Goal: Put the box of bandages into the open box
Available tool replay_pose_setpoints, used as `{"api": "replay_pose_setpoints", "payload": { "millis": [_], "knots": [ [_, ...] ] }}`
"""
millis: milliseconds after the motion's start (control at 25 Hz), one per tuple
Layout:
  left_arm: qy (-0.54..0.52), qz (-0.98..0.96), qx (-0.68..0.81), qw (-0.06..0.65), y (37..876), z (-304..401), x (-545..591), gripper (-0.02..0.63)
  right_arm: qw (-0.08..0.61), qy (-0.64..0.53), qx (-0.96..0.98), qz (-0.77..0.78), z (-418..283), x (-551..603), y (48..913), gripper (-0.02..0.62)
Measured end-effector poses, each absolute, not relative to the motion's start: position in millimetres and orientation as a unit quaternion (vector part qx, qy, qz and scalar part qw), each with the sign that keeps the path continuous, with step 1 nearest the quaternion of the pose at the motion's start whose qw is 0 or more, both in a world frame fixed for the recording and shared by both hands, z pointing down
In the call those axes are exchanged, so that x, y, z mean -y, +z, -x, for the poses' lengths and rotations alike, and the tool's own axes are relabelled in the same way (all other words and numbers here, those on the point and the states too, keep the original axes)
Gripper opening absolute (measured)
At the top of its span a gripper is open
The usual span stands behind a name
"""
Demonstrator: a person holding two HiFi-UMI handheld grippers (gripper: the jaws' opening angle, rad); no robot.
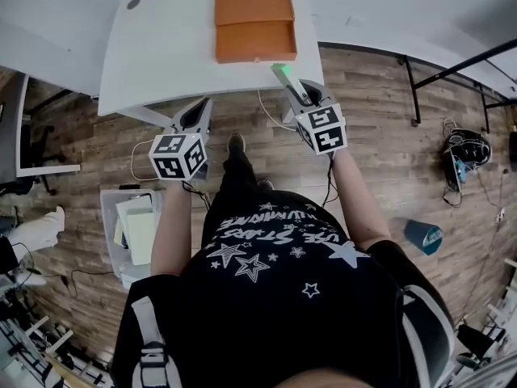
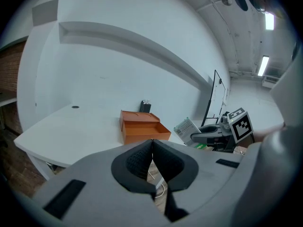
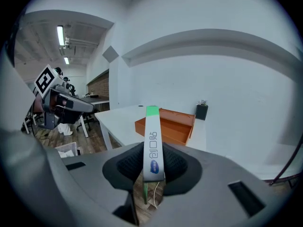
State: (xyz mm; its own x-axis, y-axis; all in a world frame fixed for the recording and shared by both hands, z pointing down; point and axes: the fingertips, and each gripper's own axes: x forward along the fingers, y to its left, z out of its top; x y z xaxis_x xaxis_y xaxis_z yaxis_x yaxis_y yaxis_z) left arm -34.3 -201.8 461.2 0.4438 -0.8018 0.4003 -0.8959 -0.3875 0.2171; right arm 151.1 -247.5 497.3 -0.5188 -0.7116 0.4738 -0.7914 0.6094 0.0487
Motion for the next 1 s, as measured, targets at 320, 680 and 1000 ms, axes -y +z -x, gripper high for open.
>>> {"api": "replay_pose_setpoints", "payload": {
  "millis": [320,680,1000],
  "knots": [
    [0.113,-0.833,0.501,0.206,462.6,59.7,268.2,0.02,0.248,0.069,0.863,-0.434,-123.9,313.6,494.0,0.112],
    [0.11,-0.843,0.484,0.209,463.1,110.5,369.1,0.02,0.291,0.041,0.859,-0.419,-71.4,414.3,490.3,0.112],
    [0.106,-0.845,0.476,0.22,472.1,148.4,443.8,0.02,0.356,0.032,0.858,-0.369,-35.8,468.1,511.8,0.112]
  ]
}}
